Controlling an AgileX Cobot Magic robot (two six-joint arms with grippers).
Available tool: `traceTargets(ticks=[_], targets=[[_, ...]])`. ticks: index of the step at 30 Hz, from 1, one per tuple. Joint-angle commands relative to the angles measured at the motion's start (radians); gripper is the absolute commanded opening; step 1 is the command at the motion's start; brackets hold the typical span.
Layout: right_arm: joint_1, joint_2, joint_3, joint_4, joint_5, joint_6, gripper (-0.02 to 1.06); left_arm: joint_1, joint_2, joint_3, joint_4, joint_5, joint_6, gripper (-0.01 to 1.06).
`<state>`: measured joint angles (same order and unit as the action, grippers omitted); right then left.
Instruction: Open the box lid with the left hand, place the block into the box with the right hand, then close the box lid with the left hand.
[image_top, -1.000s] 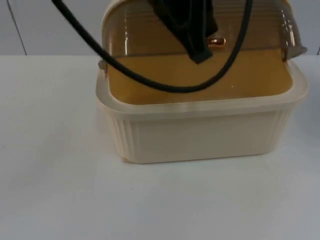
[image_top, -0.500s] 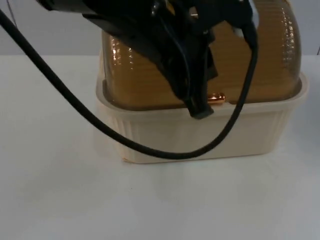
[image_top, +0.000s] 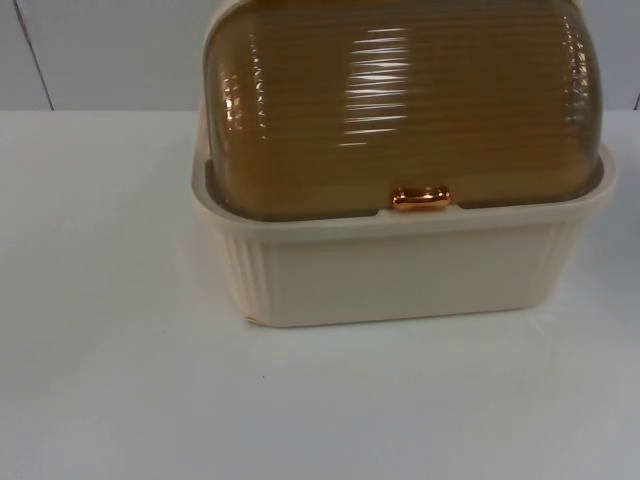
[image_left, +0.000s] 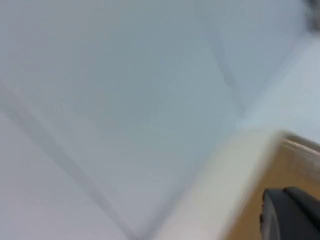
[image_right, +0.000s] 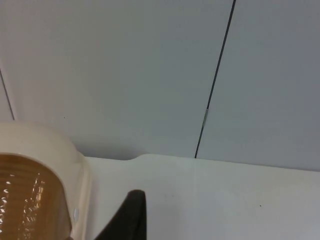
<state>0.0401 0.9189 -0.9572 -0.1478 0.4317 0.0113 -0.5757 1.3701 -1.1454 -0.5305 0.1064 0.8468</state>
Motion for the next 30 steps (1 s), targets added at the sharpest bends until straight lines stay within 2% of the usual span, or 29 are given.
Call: traceTargets(ticks=[1, 4, 5, 6, 10, 12, 17, 20, 23, 24, 25, 27, 30], targets=[[0.006, -0.006, -0.005, -0.004, 0.004, 0.007, 1.05, 0.098, -0.056, 0.003, -0.125, -0.016, -0.043, 0.0], [0.006, -0.006, -0.005, -0.004, 0.004, 0.007, 1.05, 0.29, -0.105, 0.003, -0.297, -0.066, -0.052, 0.0], [0.006, -0.006, -0.005, -0.004, 0.004, 0.007, 1.05, 0.335, -0.117, 0.003, -0.315, -0.068, -0.052, 0.0], [0.006, -0.006, -0.005, -0.004, 0.004, 0.007, 1.05, 0.335, -0.117, 0.003, -0.315, -0.068, -0.052, 0.0], [0.006, -0.006, -0.005, -0.004, 0.004, 0.007, 1.05, 0.471, -0.142, 0.005, -0.345, -0.005, -0.057, 0.0], [0.006, -0.006, -0.005, -0.004, 0.004, 0.007, 1.05, 0.478, -0.143, 0.005, -0.345, 0.008, -0.057, 0.0], [0.006, -0.006, -0.005, -0.003, 0.004, 0.008, 1.05, 0.498, -0.124, 0.005, -0.34, 0.209, -0.103, 0.0], [0.006, -0.006, -0.005, -0.003, 0.004, 0.008, 1.05, 0.514, -0.108, 0.005, -0.326, 0.247, -0.123, 0.04], [0.006, -0.006, -0.005, -0.003, 0.004, 0.008, 1.05, 0.521, -0.094, 0.005, -0.266, 0.249, -0.124, 0.32], [0.006, -0.006, -0.005, -0.003, 0.004, 0.008, 1.05, 0.521, -0.094, 0.005, -0.266, 0.249, -0.124, 0.32], [0.006, -0.006, -0.005, -0.003, 0.004, 0.008, 1.05, 0.521, -0.094, 0.005, -0.233, 0.248, -0.124, 0.61], [0.006, -0.006, -0.005, -0.003, 0.006, 0.011, 1.05, 0.521, -0.094, 0.005, -0.24, 0.243, -0.124, 1.03], [0.006, -0.006, -0.005, -0.003, 0.006, 0.02, 1.05, 0.521, -0.094, 0.005, -0.245, 0.244, -0.128, 1.04]])
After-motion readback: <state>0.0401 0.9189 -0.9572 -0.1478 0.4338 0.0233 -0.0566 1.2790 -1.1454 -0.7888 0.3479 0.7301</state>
